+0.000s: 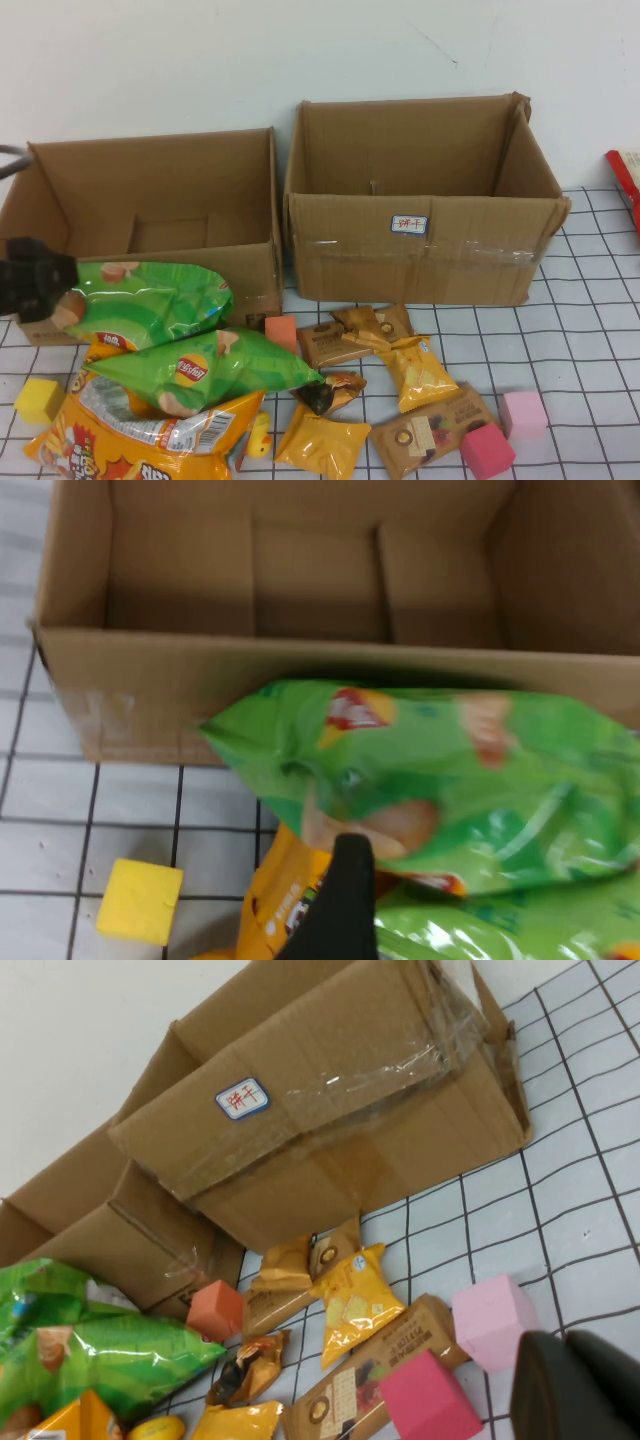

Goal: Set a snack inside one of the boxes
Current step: Pick up the potato chip

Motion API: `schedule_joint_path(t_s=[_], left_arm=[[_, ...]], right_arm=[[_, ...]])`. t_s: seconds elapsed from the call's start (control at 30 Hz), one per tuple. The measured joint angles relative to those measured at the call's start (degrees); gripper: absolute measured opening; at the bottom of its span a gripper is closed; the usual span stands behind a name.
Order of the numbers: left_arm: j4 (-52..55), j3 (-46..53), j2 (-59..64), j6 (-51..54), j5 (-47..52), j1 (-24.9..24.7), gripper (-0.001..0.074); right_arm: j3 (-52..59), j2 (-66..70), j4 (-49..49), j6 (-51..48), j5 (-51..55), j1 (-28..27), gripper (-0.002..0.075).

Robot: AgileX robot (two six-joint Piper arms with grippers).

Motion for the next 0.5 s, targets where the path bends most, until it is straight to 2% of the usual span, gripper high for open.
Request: schedule_joint_path(t_s=[0.23, 0.5], left_arm=[[-0.5, -0.4, 11.2, -1.6, -7.1, 0.0, 0.0651], [-2.8, -0.5, 18.5, -1.3, -12.6, 0.0, 0.0651]], right_arm=[[0.0, 0.0, 0.0, -0.2, 0.1, 0.0, -0.0001], [0.0, 0.0, 0.0, -0.4, 0.2, 0.0, -0.0001]])
